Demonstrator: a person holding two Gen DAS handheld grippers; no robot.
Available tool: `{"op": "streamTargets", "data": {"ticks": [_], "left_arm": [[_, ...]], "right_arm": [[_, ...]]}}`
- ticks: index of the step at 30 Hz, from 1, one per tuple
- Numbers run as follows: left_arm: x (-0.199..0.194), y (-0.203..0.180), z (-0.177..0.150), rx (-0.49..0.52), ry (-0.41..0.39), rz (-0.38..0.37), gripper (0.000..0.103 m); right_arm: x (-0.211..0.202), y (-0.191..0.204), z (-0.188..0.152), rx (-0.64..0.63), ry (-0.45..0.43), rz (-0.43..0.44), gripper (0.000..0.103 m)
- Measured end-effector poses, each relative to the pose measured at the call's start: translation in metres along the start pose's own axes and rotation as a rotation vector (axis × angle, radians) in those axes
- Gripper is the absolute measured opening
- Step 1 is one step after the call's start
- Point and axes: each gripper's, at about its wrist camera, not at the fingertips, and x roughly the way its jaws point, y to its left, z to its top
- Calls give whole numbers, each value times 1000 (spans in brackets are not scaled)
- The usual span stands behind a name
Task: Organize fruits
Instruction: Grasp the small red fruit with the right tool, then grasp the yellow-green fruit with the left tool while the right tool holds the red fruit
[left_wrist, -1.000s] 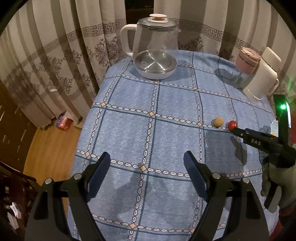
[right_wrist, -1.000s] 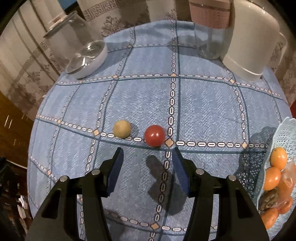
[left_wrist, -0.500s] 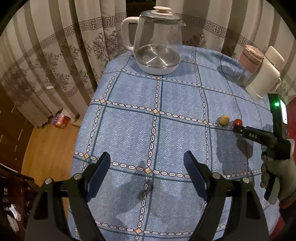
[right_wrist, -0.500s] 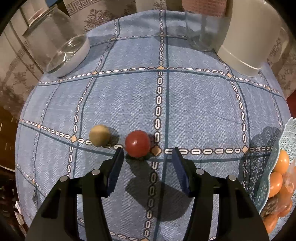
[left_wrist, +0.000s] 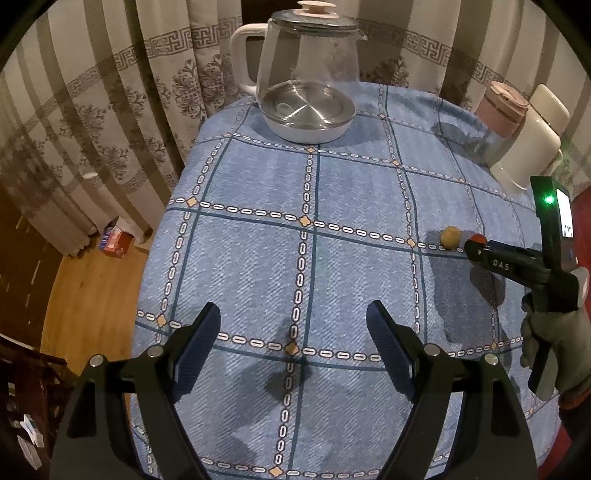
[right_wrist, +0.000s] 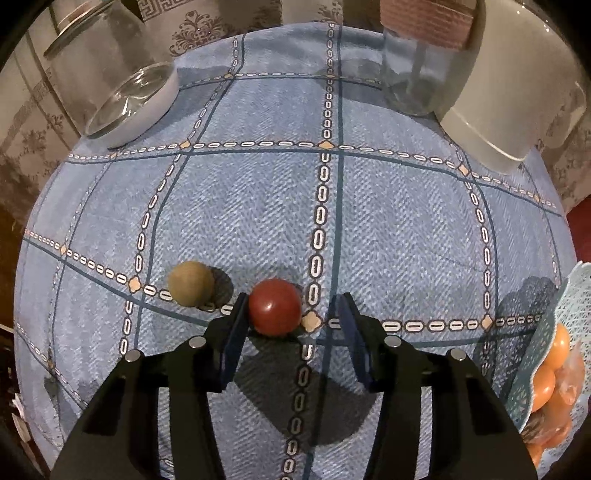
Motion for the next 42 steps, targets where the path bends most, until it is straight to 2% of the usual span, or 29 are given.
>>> {"op": "streamTargets", "data": {"ticks": [11,23,30,36,42], "left_arm": [[11,-11,7,38,3,-18,81],[34,-32,16,89,18,-37,81],[56,-58,23,134,35,-63,81],[72,-81,34,163,42,-112,81],[89,-109,43,178,60,-210,80]], "right_arm": [[-4,-7,-4,22,5,9,29],[-19,-17,-26,78,16,38,29],[-30,-17,-44,98,22,63,29],[-38,-18,-53,113,19,75,29],[-45,-15,-60,126,9,72,29]]}}
